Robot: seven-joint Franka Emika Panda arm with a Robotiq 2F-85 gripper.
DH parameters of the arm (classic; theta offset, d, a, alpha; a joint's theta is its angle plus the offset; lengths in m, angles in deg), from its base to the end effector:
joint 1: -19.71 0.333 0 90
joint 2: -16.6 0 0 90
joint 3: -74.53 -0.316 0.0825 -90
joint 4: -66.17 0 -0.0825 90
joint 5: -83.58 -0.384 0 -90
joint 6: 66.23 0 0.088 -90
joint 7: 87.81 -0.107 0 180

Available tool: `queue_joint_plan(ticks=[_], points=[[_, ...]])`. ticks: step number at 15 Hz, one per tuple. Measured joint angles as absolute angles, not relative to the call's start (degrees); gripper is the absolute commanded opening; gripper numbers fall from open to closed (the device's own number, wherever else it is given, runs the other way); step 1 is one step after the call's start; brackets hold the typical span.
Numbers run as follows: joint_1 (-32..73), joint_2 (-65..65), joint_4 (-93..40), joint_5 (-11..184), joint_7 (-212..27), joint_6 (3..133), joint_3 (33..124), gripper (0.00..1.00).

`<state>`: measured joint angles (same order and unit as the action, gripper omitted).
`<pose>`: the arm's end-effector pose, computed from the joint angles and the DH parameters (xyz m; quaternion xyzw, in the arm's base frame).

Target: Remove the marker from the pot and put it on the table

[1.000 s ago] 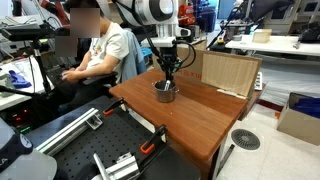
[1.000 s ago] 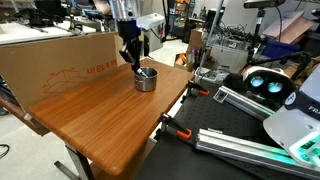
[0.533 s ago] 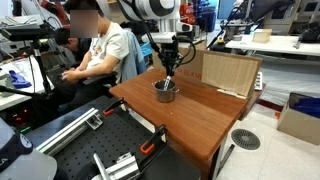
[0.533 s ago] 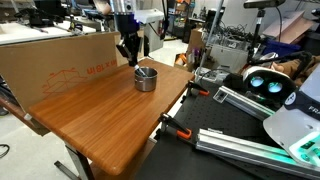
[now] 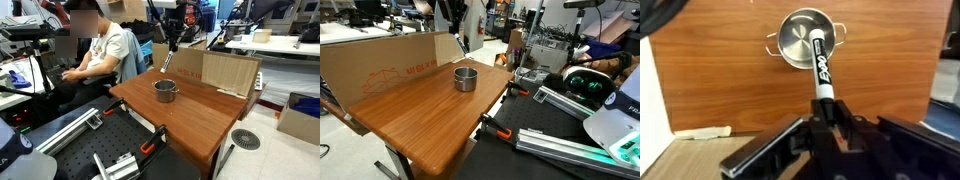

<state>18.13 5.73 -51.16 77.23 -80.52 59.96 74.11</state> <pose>0.5777 -0.0080 0.3453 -0.9986 -0.0199 0.0142 0.0460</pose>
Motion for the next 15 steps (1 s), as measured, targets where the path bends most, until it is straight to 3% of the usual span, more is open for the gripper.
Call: queue_joint_plan(ticks=[6, 15], points=[[13.18, 6.43, -47.79, 73.20, -77.96, 54.21, 77.28, 0.05], [11.01, -5.79, -40.95, 73.01, -78.85, 54.03, 78.15, 0.05]])
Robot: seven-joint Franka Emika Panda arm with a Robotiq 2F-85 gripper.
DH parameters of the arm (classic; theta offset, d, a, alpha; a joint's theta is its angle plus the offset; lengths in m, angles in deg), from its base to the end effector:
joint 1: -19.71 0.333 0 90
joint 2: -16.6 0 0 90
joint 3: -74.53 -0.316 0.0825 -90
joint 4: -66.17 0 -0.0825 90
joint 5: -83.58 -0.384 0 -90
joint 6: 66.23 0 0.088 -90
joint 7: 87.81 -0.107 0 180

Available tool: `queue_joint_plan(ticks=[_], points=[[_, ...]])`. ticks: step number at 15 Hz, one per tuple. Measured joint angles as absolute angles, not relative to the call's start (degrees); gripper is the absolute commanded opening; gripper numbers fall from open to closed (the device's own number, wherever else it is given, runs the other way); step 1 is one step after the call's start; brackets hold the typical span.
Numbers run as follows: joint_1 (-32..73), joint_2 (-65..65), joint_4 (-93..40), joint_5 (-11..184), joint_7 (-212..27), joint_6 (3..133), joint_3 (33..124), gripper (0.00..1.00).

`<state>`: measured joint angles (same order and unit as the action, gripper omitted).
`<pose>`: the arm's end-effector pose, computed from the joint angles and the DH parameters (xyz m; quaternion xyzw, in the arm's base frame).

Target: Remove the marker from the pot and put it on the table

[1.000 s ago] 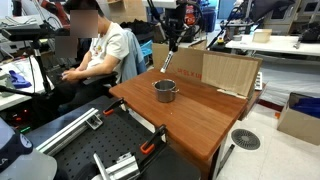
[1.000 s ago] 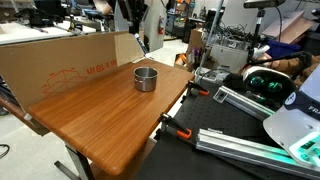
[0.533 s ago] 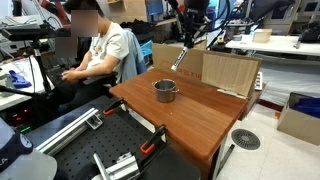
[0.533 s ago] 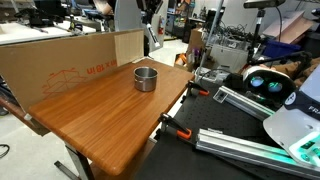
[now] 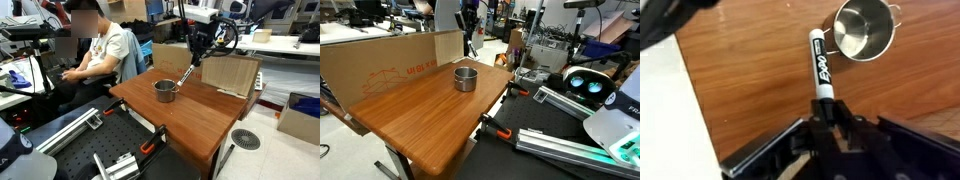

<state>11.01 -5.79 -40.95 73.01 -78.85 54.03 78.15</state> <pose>0.6037 -0.1208 0.2942 -0.9916 0.0804 0.0664 0.0770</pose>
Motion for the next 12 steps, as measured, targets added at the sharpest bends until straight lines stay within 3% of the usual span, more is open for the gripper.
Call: queue_joint_plan(ticks=[12], points=[[10.54, -19.46, -30.22, 73.37, -81.82, 54.03, 78.75, 0.05]])
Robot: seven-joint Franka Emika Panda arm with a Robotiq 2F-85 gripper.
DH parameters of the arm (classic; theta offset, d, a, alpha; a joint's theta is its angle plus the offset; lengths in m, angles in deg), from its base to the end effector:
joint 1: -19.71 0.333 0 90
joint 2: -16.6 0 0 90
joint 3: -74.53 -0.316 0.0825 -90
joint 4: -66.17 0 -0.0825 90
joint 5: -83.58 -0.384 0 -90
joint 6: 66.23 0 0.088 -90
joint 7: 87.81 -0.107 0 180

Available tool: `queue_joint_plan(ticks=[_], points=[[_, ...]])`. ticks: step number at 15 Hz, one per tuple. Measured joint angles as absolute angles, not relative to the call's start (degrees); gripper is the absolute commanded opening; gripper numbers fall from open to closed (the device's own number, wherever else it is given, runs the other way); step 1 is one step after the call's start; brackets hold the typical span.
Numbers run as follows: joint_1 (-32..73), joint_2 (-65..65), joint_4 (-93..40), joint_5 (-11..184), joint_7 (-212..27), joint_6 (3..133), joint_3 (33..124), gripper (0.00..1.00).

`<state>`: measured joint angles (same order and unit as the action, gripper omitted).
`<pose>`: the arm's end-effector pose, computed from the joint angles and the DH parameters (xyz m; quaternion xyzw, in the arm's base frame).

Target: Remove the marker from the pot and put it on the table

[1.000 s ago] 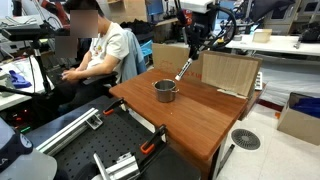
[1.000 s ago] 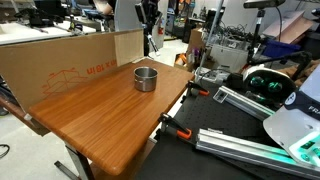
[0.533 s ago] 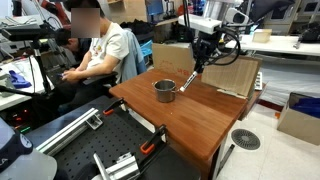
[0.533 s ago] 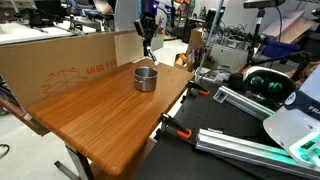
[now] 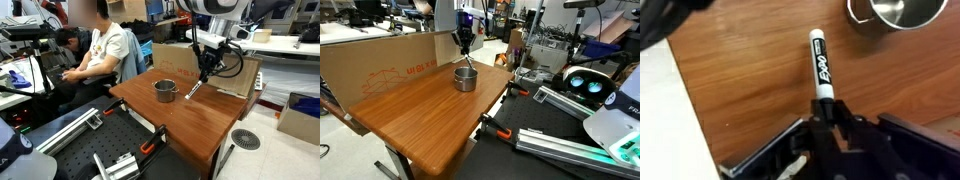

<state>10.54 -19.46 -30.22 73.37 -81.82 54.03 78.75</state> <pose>0.6408 -0.1394 0.2196 -0.9870 0.1119 0.0945 0.0663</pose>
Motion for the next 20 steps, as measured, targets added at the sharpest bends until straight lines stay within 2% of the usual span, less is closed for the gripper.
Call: queue_joint_plan(ticks=[16, 17, 18, 20], points=[[11.28, -33.83, -14.33, 82.02, -90.82, 47.66, 79.83, 0.05], [11.30, -34.39, -13.35, 82.21, -90.98, 47.42, 79.83, 0.45], [11.32, -34.94, -12.47, 82.32, -91.17, 47.31, 79.83, 0.46], [11.36, -35.88, -11.05, 82.90, -91.34, 46.83, 79.83, 0.59]])
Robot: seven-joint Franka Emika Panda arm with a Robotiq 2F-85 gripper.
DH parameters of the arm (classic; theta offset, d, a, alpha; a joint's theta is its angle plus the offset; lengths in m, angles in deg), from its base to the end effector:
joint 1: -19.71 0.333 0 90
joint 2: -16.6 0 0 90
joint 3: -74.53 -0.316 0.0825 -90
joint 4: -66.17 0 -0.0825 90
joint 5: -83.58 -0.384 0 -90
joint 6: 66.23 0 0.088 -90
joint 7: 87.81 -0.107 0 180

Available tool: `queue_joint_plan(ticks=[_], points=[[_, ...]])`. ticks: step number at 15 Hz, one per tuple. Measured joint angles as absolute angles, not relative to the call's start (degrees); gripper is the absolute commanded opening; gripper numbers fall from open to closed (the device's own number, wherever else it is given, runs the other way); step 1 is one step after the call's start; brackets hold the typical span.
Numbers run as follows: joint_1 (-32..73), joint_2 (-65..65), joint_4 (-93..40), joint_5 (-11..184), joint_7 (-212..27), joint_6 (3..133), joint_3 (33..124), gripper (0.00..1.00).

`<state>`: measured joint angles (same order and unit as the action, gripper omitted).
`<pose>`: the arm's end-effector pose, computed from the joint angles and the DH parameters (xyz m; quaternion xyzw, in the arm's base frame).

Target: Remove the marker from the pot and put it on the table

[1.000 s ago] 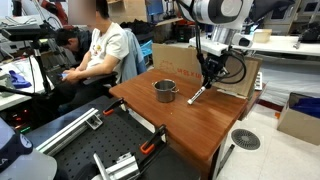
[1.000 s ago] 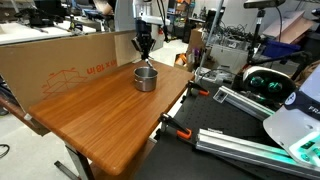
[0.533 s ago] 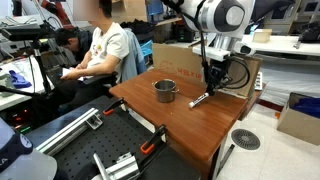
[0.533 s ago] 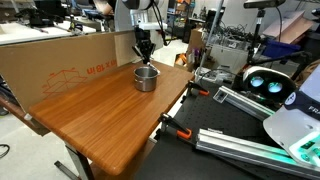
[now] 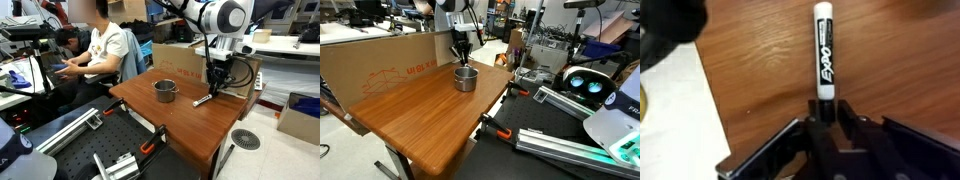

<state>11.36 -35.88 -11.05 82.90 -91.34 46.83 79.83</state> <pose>0.6862 -0.1534 0.1524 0.9794 -0.1384 -0.1453 0.0211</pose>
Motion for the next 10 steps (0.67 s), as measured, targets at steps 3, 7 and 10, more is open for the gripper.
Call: queue_joint_plan(ticks=[3, 7, 10], points=[[11.44, -37.03, -9.45, 83.54, -91.41, 45.87, 79.83, 0.82], [11.47, -37.58, -8.32, 83.55, -91.40, 45.37, 79.82, 1.00], [11.61, -37.58, -8.30, 83.59, -90.97, 45.37, 79.72, 1.00]])
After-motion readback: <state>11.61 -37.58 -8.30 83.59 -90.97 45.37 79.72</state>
